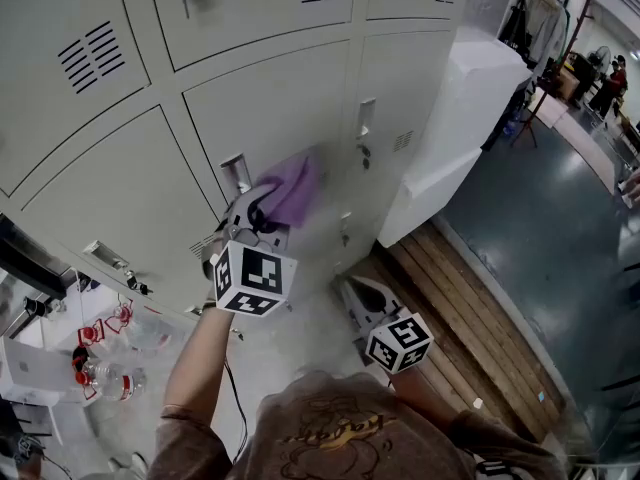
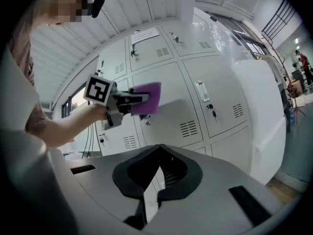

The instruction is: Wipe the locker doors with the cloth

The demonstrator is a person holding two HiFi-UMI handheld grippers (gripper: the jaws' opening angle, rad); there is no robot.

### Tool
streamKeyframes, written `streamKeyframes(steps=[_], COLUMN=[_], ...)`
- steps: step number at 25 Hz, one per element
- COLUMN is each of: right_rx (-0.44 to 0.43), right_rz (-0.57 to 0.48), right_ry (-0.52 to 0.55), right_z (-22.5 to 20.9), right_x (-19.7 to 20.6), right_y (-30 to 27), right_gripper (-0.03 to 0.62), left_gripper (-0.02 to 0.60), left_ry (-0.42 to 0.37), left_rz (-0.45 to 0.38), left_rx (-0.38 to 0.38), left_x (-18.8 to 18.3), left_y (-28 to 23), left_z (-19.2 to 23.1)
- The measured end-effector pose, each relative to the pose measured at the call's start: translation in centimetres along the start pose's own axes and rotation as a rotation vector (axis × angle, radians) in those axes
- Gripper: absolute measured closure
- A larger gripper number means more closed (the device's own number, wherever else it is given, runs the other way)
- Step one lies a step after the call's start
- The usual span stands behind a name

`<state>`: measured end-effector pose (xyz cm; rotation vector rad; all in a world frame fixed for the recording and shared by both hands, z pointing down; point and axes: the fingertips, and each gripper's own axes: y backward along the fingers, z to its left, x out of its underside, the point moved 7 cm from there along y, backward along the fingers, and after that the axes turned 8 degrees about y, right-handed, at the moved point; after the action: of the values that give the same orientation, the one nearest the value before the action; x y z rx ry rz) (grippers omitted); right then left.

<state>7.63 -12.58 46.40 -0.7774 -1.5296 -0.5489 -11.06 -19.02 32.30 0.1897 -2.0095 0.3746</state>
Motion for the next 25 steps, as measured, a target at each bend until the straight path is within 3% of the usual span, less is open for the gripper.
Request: streamKeyframes(steps=[3,7,12,19,25], right_rx=[-0.004,-0.006,-0.003,0.006,0.002], right_rz=[-0.001,-0.002,-0.009,-0.017,-0.025], right_ry=[0.004,0.006,0.009,0.013,0.019], right_z=[0.2,0.4,0.5,0.2,0.2], right_x=[0.0,0.0,-0.2,-0.6,-0.9], right_y=[0.2,0.5,0.9,1.1,0.7], right_gripper=[0.595,0.595,0.595,0.595,0.595], left_gripper=[0.538,0.538,0.538,0.538,0.538], left_ry=[-0.058,-0.199,-0.297,-0.415,-0.422], left_rz=[-0.068,-0.148,-0.224,-0.275,-0.246], left_rx=[-0.049,-0.138,-0.221,-0.312,-0.308], left_x=[-3.8,-8.5,-12.8,-15.6,-15.4], left_y=[0.5,1.4,2.7,4.2,3.6], left_z=[1.6,3.3,5.1,6.1,6.5])
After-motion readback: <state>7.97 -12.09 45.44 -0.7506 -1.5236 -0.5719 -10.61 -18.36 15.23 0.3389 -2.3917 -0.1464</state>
